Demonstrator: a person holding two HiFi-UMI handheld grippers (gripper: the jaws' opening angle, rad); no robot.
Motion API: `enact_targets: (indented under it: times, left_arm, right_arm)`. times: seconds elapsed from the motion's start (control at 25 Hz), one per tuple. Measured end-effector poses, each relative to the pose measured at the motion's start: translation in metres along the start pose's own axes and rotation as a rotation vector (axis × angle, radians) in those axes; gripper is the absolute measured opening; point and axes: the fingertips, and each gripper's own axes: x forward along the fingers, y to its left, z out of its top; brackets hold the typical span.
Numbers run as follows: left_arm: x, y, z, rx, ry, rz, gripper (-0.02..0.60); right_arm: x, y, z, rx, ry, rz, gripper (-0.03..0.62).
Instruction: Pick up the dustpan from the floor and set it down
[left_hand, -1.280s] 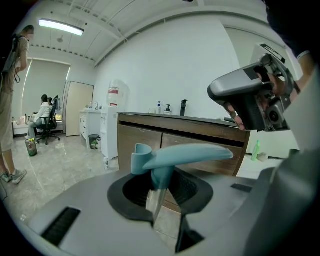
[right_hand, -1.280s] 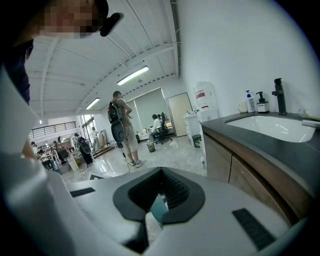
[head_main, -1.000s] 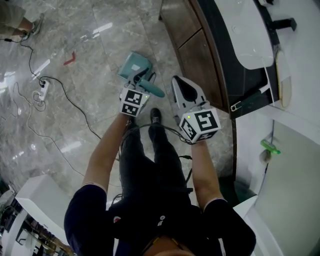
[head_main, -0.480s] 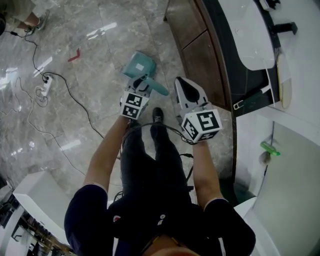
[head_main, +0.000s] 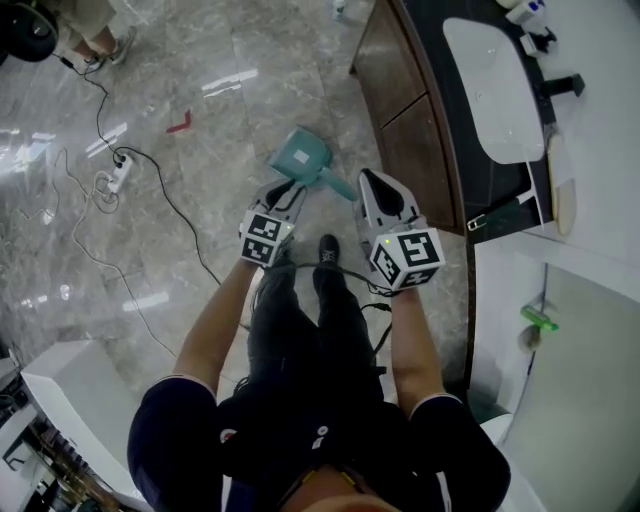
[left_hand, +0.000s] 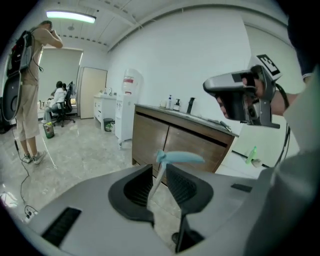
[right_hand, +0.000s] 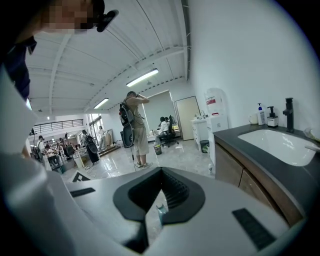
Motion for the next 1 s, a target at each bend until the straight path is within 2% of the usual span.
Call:
enact_targets:
  times: [0.24,0.36,0.52,0.64,1.0]
  left_arm:
    - [-0.073,0.003,0.091,-0.017,-0.176,0.032,0.087]
    - [-0.105,0.001,0.133,-0.003,-0.251,0.053,0.017]
    - [-0.141,-0.007,0.177,-0.021,-0.299,0.028,0.012]
    - [-0.164,-0.011,0.210,-0.004,-0.350,0.019,0.012]
    - [-0.212,-0.036,0.257,0.043,-0.440,-0.031,0.012]
  right_arm:
    - [-0.009,0.034,0.043,-0.021,-0.054,0.049,0.006]
    - [-0.013,0.053,0.066,-0.033,-0.088,0.080,0.006]
    - [-0.021,0.076,0.092,-0.052,-0.128,0.114,0.006]
    - [-0.027,0.089,0.112,-0.068,-0.165,0.134,0.006]
    - [-0.049,0.123,0.146,-0.108,-0.239,0.172,0.006]
